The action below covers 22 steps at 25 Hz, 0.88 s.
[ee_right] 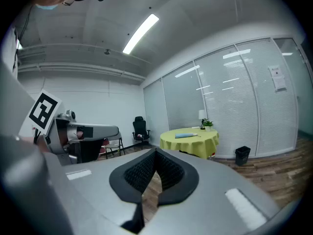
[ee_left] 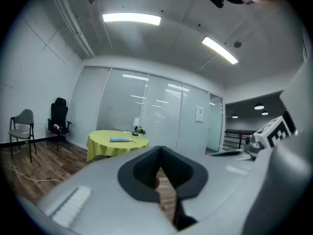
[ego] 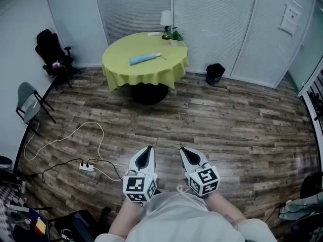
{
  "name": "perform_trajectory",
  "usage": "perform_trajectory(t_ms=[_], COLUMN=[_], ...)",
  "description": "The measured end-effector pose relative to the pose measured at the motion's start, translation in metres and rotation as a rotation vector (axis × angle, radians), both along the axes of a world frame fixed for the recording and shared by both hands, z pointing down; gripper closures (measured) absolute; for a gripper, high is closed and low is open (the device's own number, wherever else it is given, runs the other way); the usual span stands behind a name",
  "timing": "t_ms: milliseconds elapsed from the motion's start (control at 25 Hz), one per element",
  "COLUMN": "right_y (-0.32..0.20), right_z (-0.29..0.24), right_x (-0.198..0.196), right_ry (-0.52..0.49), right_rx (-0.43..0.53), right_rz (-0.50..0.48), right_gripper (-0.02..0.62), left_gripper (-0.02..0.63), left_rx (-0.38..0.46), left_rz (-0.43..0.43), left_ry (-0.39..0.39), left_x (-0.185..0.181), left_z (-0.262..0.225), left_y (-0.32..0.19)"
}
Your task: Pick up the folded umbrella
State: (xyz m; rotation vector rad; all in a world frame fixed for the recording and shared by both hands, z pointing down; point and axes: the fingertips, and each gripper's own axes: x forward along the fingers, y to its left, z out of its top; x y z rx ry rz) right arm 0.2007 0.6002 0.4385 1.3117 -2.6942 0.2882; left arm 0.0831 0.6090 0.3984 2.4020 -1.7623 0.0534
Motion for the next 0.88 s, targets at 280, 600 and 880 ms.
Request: perform_trajectory(t_ms=[280, 600, 880], right_y=[-0.01, -0.027, -0.051], right_z=[0.005, 0.021, 0.042], right_x=[-0.008, -0.008, -0.023], right_ry=[0.001, -0.006, 0.0], right_rx=[-0.011, -0.049, -0.126], right_rz=[-0.004, 0.027, 0.013], right_gripper=[0.595, 0.595, 0.595], left_gripper=[0.6, 0.6, 0.6], left_rx=[-0.017, -0.07, -0.143], left_rz=[-0.003, 0.018, -0.007], left_ry=[-0.004, -0.011, 0.0], left_x=[-0.009, -0.006, -0.026], left_z=[0.005, 0.024, 0.044], left_y=[-0.011, -0.027, -0.05])
